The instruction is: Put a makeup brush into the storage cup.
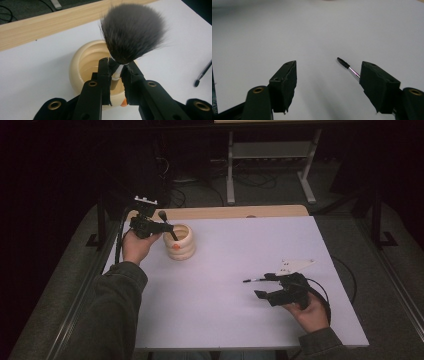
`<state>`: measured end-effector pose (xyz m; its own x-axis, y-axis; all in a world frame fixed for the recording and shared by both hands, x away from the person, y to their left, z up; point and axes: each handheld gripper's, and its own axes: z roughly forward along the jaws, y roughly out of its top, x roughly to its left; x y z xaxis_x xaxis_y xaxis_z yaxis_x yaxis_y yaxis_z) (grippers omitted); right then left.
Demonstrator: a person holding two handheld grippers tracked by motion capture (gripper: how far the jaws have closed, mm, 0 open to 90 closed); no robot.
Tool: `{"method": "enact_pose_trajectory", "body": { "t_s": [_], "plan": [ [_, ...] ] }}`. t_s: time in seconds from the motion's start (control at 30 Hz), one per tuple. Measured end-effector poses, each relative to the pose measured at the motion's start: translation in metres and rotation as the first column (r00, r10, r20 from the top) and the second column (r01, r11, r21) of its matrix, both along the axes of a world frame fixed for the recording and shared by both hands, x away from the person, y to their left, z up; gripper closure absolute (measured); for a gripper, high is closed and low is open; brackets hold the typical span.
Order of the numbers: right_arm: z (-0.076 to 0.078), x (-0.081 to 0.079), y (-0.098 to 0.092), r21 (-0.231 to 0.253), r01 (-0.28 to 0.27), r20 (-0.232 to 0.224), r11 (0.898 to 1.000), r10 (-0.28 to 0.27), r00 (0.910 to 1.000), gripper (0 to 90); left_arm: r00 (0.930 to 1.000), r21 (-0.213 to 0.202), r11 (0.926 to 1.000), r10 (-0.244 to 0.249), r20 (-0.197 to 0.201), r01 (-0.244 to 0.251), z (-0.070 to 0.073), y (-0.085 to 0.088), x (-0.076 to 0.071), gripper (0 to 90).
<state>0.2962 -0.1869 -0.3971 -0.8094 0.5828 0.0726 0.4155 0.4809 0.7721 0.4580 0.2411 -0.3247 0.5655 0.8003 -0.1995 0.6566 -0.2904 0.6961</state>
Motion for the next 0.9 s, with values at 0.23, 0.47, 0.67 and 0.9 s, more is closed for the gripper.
{"method": "enact_pose_trajectory", "body": {
  "t_s": [0.23,0.47,0.67,0.9],
  "plan": [
    [0.000,0.000,0.001,-0.005,0.000,-0.006,1.000,0.000,1.0000,29.1,0.9999,0.026,0.9996,-0.013,0.002,0.013,-0.004,0.002,-0.004,76.5],
    [0.000,0.000,0.001,-0.003,0.001,-0.009,1.000,-0.001,1.0000,29.1,0.9996,0.018,0.9998,-0.002,0.027,0.001,-0.009,0.011,-0.012,67.3],
    [0.000,0.000,0.001,-0.003,0.000,-0.004,1.000,0.000,1.0000,29.1,0.9982,0.006,0.9999,-0.016,0.057,0.016,-0.008,0.020,-0.023,61.7],
    [0.000,0.000,0.000,-0.002,0.006,-0.008,1.000,-0.006,1.0000,29.1,0.9976,-0.008,0.9995,-0.031,0.062,0.031,-0.012,0.025,-0.033,58.6]
  ]
}}
